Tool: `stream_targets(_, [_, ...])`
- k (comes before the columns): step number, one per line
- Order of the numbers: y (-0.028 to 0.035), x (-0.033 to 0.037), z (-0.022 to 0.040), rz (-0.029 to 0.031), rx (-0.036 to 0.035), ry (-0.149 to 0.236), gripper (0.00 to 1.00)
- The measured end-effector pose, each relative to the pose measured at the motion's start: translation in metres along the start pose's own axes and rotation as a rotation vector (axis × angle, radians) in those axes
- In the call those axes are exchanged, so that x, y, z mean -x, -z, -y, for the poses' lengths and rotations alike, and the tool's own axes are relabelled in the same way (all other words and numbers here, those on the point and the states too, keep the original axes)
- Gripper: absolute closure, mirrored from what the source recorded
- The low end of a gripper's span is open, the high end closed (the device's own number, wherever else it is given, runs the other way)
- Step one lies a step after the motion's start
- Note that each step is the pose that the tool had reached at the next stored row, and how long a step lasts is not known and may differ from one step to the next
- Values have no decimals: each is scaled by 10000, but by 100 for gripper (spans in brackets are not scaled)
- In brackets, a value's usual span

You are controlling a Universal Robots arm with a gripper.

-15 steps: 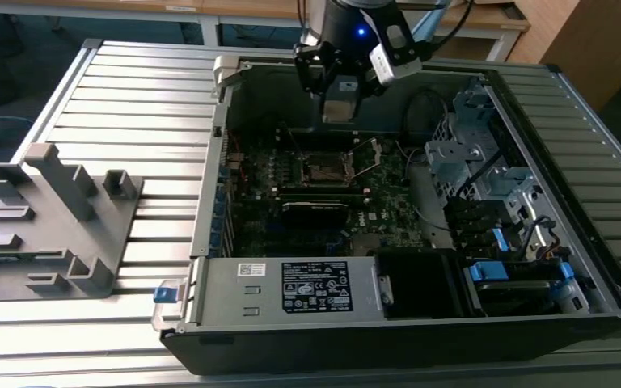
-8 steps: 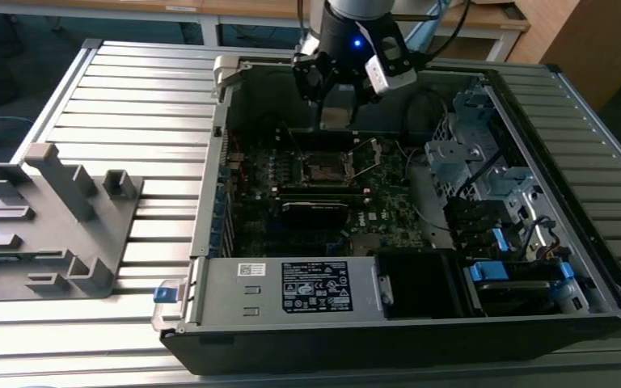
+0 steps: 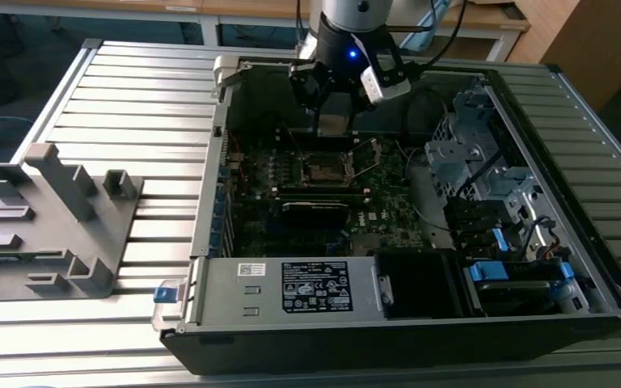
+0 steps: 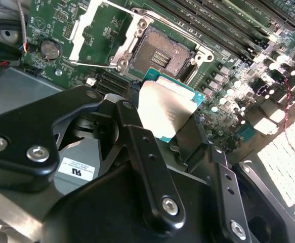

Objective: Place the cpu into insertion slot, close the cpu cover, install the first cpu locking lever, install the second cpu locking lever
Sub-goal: 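Place the cpu into insertion slot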

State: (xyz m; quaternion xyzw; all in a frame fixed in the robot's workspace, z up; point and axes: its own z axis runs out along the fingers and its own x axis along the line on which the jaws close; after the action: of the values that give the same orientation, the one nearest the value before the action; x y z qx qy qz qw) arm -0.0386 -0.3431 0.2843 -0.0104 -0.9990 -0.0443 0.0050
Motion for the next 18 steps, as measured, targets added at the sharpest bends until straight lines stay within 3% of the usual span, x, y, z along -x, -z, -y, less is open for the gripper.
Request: stream_targets(18, [-51,0,4,4,-9,-1,46])
